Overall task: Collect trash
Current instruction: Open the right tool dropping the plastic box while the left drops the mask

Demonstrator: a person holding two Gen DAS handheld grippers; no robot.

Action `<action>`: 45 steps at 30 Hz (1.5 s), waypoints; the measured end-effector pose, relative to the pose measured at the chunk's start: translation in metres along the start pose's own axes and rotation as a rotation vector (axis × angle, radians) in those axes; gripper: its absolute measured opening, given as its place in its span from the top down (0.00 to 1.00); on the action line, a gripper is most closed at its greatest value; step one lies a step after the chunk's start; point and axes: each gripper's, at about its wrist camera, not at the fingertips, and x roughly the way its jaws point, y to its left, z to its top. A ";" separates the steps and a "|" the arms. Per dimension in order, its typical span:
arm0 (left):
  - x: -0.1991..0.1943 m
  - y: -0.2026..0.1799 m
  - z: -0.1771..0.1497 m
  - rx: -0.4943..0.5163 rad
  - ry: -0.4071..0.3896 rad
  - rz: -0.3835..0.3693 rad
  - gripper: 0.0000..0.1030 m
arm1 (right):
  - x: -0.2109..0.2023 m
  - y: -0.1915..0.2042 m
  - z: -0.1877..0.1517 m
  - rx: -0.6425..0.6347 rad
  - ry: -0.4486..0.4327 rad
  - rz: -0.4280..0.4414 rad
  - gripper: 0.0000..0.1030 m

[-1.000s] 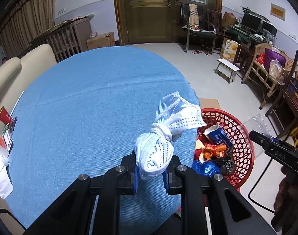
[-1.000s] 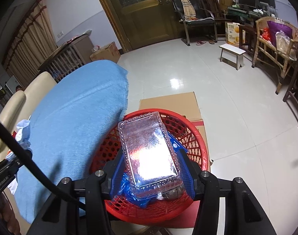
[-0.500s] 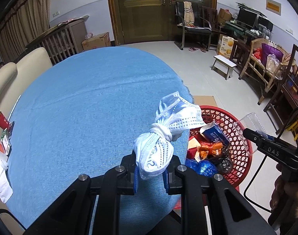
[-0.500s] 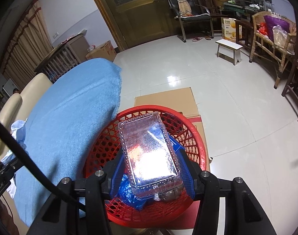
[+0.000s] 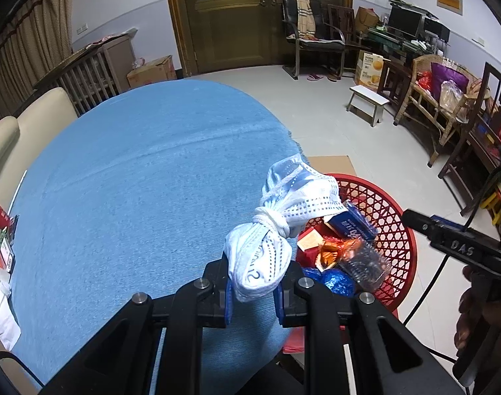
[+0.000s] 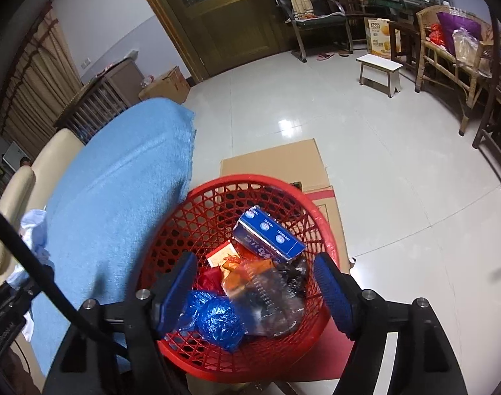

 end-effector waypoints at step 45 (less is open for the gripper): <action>0.055 -0.090 0.017 0.152 0.112 -0.099 0.23 | -0.077 -0.037 0.029 0.140 -0.216 0.037 0.25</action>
